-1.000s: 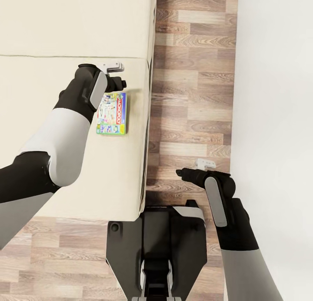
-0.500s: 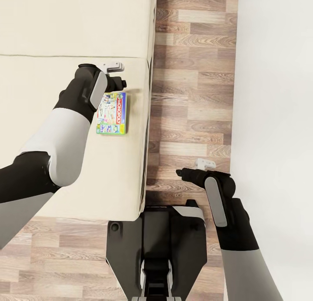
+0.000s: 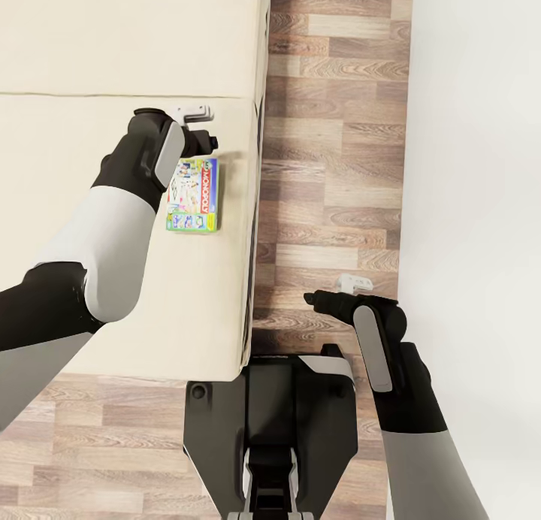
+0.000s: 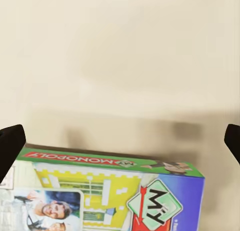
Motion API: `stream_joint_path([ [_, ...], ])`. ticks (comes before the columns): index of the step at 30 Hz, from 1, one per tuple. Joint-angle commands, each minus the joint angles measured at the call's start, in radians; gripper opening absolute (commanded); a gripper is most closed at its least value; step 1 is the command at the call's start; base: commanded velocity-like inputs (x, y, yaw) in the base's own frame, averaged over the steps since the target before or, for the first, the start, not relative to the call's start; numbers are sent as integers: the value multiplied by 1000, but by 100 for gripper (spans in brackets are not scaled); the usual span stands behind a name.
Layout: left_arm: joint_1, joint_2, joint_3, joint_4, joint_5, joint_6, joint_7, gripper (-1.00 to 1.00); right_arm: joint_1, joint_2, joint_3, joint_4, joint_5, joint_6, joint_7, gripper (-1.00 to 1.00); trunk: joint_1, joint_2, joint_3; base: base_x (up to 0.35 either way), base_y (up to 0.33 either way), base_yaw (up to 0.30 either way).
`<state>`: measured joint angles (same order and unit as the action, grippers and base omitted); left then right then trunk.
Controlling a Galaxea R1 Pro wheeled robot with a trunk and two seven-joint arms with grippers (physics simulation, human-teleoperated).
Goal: Put all the toys in the child's room - the three board games (two on the bed and one on the table), the two jigsaw puzzles on the table, and the tennis ball on the table - inside the toy box on the table in the child's room.
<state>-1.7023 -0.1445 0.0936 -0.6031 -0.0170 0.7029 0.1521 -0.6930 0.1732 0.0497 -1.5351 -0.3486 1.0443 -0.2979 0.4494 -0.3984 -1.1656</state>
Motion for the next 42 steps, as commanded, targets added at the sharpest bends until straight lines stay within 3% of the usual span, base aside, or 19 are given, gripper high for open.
stream_joint_path([
  [1,0,-1,5,-1,-1,4,1,100,0,0,1,-1,-10,3,-10,100,1,-2,-2,0,0,0],
  [18,0,0,5,-6,-1,4,1,100,0,1,1,-2,-9,3,-10,100,1,-2,-23,0,0,0],
  [42,0,0,5,-10,-1,3,0,100,-1,1,2,-2,-9,3,-12,100,1,-2,-25,0,0,0],
])
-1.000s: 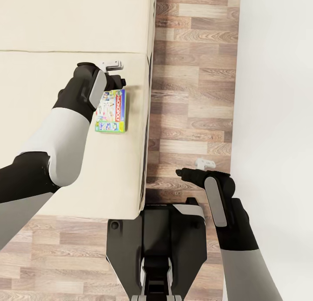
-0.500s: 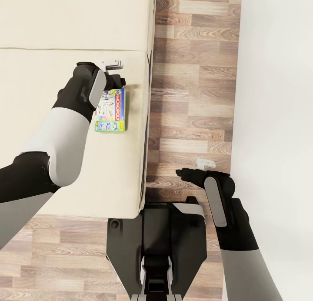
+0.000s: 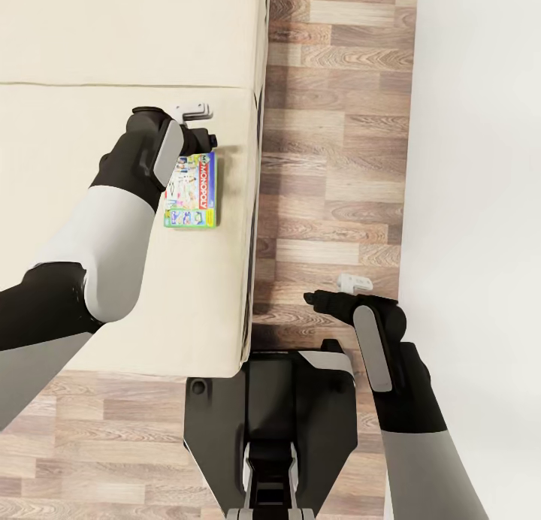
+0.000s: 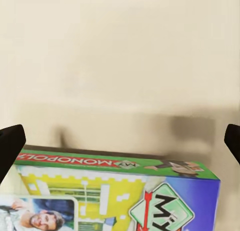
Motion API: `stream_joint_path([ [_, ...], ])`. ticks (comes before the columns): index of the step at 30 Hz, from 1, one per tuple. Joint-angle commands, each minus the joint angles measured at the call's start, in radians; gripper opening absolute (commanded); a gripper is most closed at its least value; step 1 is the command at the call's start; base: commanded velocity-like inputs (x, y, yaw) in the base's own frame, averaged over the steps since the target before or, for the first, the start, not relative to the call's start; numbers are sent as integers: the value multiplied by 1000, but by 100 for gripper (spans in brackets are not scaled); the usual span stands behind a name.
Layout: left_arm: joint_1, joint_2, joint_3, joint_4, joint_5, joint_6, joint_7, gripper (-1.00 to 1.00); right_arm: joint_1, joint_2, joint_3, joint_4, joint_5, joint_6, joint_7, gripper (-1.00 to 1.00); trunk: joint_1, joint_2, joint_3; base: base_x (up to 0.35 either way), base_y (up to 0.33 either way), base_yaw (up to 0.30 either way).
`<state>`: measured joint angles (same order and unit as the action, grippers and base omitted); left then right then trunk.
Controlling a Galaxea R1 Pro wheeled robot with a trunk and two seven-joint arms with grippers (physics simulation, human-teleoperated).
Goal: Put all the toys in the child's room - the three board games (two on the bed and one on the table), the two jigsaw puzzles on the table, and the tennis ball on the table - inside the toy box on the table in the child's room.
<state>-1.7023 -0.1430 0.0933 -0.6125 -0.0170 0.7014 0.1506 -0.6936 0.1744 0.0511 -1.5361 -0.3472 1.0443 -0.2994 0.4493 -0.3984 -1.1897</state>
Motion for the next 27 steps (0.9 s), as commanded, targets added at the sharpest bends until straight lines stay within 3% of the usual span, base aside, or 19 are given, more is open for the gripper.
stream_joint_path([
  [1,0,-1,5,-1,-1,4,1,100,-1,0,1,-1,-10,3,-10,100,1,-2,-1,0,0,0],
  [27,0,2,6,-1,0,4,-1,100,-1,0,0,0,-11,3,-10,100,1,-2,-16,0,0,0],
])
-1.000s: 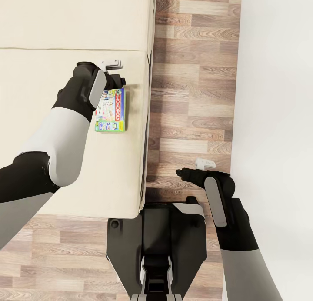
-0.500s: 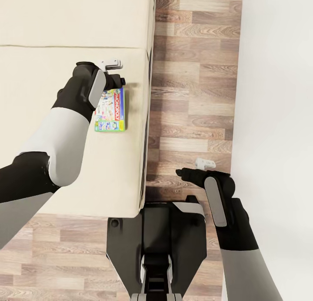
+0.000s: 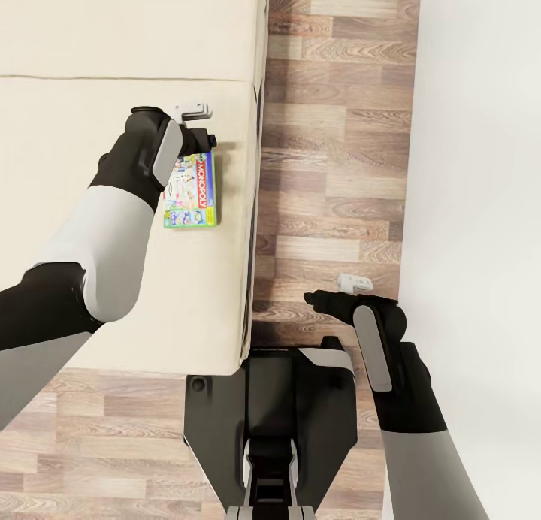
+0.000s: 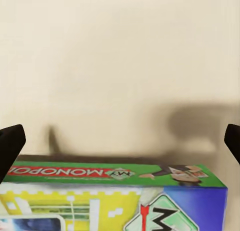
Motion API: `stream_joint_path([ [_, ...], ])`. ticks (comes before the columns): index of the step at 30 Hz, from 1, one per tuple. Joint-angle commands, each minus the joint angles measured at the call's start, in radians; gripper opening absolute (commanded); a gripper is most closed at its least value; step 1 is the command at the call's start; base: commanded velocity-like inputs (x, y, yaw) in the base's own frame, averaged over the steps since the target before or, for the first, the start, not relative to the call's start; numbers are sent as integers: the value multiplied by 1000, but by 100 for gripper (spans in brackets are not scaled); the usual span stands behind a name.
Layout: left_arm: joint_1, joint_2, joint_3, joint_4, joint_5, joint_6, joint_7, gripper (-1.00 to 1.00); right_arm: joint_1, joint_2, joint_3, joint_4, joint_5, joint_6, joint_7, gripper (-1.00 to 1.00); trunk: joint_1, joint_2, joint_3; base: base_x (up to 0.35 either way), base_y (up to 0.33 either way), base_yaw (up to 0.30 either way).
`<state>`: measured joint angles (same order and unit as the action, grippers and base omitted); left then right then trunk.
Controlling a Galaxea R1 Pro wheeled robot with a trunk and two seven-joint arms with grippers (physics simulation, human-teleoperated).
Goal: Put all the toys in the child's room - the three board games (two on the bed and one on the table), the two jigsaw puzzles on the table, and the tennis ball on the table - inside the toy box on the table in the child's room.
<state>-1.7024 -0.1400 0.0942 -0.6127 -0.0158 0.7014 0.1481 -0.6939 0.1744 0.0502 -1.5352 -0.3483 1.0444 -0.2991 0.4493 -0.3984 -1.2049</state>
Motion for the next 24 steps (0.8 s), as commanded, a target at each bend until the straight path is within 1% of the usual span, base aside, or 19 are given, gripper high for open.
stream_joint_path([
  [1,0,-1,5,-1,-1,4,1,100,0,0,0,-1,-10,3,-10,100,1,-2,-1,0,0,0],
  [13,0,1,4,-1,-2,3,-1,100,0,0,0,0,-11,3,-10,100,1,-2,-8,0,0,0],
  [24,0,-2,3,-1,-3,2,1,100,-1,0,1,0,-11,3,-10,100,1,-2,-9,0,0,0],
])
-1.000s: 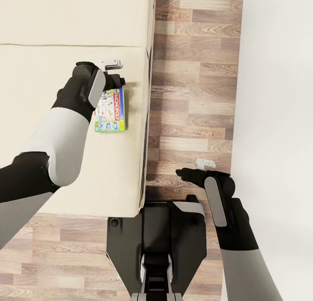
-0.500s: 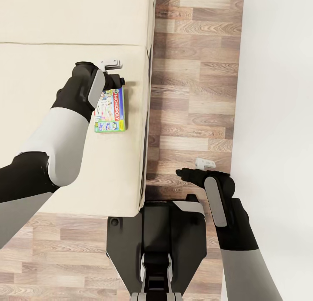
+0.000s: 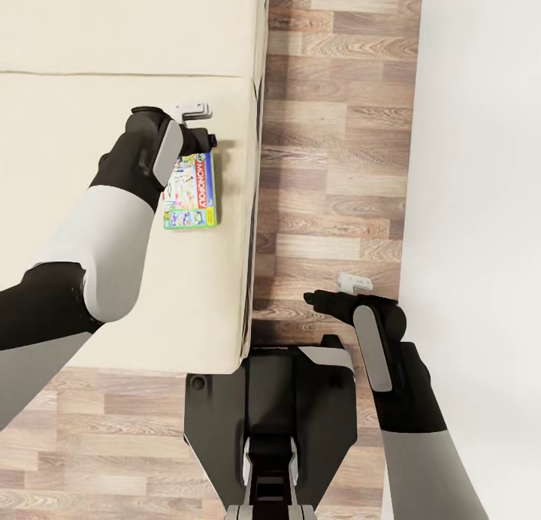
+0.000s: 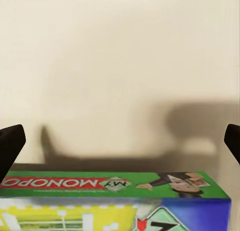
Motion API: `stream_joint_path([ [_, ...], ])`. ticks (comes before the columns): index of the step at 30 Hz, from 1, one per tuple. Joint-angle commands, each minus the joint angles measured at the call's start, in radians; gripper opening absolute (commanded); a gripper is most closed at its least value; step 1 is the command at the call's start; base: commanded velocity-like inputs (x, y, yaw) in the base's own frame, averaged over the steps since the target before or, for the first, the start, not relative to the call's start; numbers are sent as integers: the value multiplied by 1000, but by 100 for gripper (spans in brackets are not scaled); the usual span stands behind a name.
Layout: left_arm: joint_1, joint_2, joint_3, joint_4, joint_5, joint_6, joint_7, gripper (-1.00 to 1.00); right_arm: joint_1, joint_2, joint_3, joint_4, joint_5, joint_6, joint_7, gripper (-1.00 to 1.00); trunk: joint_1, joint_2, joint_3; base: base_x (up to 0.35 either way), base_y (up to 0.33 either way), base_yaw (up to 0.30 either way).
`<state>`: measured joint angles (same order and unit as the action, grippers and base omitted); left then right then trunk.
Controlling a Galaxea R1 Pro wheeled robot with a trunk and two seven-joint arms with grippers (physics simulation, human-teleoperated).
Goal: Put all the toys in the child's room - the three board games (two on the bed and one on the table), the two jigsaw puzzles on the table, and the tennis ball on the table - inside the toy box on the table in the child's room.
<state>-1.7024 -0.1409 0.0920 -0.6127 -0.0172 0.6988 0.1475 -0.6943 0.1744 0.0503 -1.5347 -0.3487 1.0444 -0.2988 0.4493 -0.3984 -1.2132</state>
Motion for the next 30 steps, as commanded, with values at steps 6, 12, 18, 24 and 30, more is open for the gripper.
stream_joint_path([
  [6,0,-2,5,-1,-1,4,1,100,0,0,1,-1,-10,3,-11,100,1,-2,-1,-80,-1,0],
  [12,0,-2,5,-1,-1,3,1,100,0,0,1,-1,-10,3,-11,100,1,-2,-1,-89,-8,0],
  [18,0,-1,5,-1,-1,-1,1,100,0,0,1,-1,-10,3,-10,100,1,-2,-1,-14,-1,0],
  [24,0,0,4,-1,-1,-2,1,100,1,0,2,-1,-10,3,-11,100,1,-2,-1,-2,0,0],
  [30,0,0,4,-1,-1,-2,1,100,0,0,2,-1,-10,3,-11,100,1,-2,-1,-63,0,0],
])
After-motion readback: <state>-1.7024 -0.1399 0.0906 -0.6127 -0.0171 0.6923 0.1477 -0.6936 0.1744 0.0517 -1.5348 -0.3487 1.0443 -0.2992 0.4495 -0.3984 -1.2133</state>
